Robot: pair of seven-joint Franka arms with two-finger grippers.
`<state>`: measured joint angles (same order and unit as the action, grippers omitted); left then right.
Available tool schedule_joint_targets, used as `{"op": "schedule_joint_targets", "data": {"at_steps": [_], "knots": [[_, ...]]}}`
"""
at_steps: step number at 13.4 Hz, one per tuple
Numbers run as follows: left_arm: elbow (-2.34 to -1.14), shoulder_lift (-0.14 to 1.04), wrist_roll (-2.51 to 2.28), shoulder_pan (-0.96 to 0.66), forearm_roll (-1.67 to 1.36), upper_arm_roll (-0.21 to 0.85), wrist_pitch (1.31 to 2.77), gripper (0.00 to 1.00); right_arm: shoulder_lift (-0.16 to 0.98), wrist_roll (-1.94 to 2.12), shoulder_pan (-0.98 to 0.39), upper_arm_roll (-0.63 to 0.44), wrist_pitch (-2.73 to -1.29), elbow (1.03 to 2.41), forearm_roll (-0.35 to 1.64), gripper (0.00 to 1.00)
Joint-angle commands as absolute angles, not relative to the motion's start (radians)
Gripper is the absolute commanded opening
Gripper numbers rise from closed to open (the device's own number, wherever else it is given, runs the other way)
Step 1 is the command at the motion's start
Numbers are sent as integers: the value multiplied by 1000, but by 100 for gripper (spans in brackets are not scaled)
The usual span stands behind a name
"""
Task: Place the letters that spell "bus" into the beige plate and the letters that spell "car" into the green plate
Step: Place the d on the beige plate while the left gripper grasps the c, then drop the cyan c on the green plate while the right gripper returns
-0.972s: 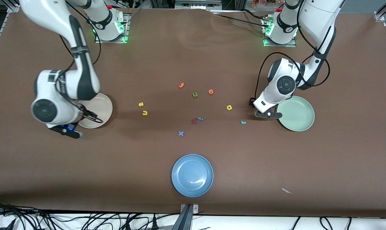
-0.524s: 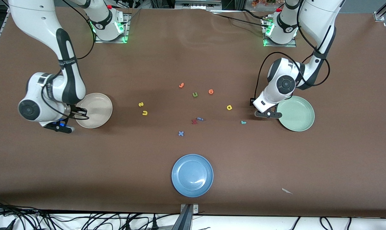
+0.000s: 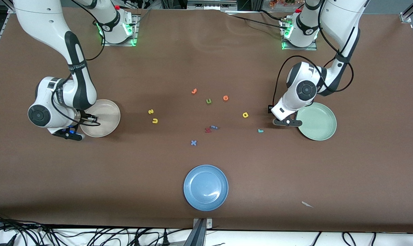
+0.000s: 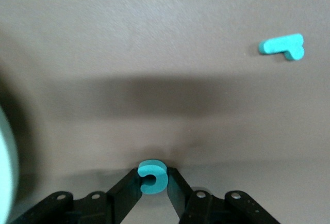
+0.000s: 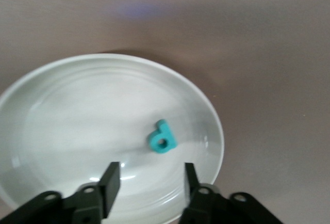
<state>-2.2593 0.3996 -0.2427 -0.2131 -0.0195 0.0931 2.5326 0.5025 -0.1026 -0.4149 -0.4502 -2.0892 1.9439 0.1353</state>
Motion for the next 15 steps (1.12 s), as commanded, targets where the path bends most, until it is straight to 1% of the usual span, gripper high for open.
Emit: {"op": "schedule_joint_targets", "data": {"at_steps": [1, 3, 4, 6, 8, 9, 10, 11, 12, 15], "knots": [[-2266, 270, -216, -169, 1, 92, 2424, 0, 437, -165, -454, -419, -1996, 1884, 149, 99], [-2264, 209, -154, -123, 3, 92, 2385, 0, 431, -195, -469, -370, -1928, 1798, 149, 99], [-2264, 190, -87, -92, 2, 92, 2382, 0, 431, -195, -469, -333, -1930, 1775, 149, 99], [-2257, 186, 64, -42, 0, 89, 2384, 0, 431, -195, -469, -246, -1945, 1759, 150, 99], [-2256, 204, 126, 6, 0, 89, 2395, 0, 442, -198, -471, -169, -2009, 1759, 150, 99], [-2256, 210, 126, 8, -2, 89, 2395, 8, 457, -196, -472, -146, -2041, 1763, 149, 99], [-2256, 215, 124, 8, -3, 87, 2395, 38, 474, -196, -477, -128, -2072, 1772, 149, 99], [-2256, 219, 124, 11, -3, 87, 2395, 58, 495, -196, -479, -112, -2098, 1785, 149, 99], [-2256, 219, 124, 11, -6, 87, 2395, 64, 508, -196, -486, -95, -2133, 1801, 149, 99], [-2249, 224, 107, -3, -17, 94, 2396, 66, 546, -205, -526, -92, -2262, 1859, 147, 98]]}}
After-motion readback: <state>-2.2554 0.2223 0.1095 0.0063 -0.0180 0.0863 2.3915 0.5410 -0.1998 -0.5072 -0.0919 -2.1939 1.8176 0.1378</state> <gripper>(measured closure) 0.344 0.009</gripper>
